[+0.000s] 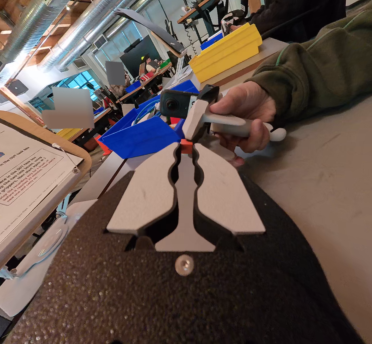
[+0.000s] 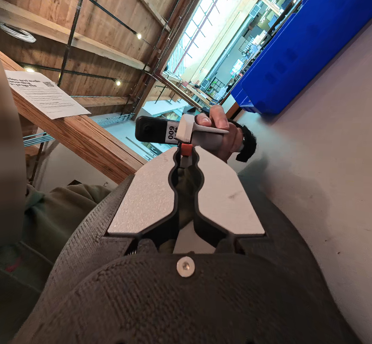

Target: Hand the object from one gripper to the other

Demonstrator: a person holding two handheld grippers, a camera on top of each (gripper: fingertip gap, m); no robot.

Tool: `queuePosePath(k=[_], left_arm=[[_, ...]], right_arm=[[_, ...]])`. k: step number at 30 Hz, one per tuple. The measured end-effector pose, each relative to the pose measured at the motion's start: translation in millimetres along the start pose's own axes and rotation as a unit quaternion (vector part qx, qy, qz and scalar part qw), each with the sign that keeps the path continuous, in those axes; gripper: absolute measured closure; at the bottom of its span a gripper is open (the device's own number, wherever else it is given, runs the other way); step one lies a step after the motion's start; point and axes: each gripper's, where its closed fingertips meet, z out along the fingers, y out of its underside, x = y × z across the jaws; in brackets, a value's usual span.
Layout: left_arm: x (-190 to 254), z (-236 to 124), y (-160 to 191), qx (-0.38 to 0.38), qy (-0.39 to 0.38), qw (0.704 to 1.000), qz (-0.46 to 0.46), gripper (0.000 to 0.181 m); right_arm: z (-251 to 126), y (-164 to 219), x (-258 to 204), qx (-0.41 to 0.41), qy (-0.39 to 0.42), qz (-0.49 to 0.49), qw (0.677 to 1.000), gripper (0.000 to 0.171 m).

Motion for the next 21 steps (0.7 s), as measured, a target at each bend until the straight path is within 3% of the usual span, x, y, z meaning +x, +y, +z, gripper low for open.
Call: queuePosePath(k=[3,6,8,10,13,18,19,21], left_arm=[[0.1,0.1,1.0,-0.001,0.001,1.000,-0.005,0.172],[-1.7,0.9,5.1,-0.008,0.000,0.998,-0.060,0.169],[-9.1,-0.2,9.6,-0.014,-0.015,0.993,-0.115,0.161],[-15.9,-1.1,14.1,-0.021,-0.023,0.982,-0.188,0.160],[-18.5,2.5,19.0,-0.023,-0.012,0.952,-0.306,0.158],[-5.3,15.9,31.1,-0.063,0.025,0.900,-0.432,0.156],[-2.2,17.8,30.5,-0.064,0.032,0.897,-0.437,0.155],[-1.5,19.5,34.7,-0.078,0.023,0.897,-0.434,0.156]], right_arm=[[-0.4,0.8,0.8,-0.013,0.005,-0.018,1.000,0.161],[-1.8,-1.9,3.1,-0.025,0.042,-0.106,0.993,0.161],[-5.5,-10.6,8.5,-0.018,0.100,-0.200,0.975,0.161],[-12.6,-21.5,13.8,-0.014,0.172,-0.313,0.934,0.161],[-22.6,-28.4,20.9,-0.067,0.276,-0.508,0.814,0.161],[-25.5,-22.2,30.0,-0.189,0.359,-0.747,0.526,0.161],[-24.2,-17.8,33.9,-0.213,0.360,-0.764,0.491,0.161],[-22.9,-11.5,40.7,-0.243,0.360,-0.777,0.455,0.161]])
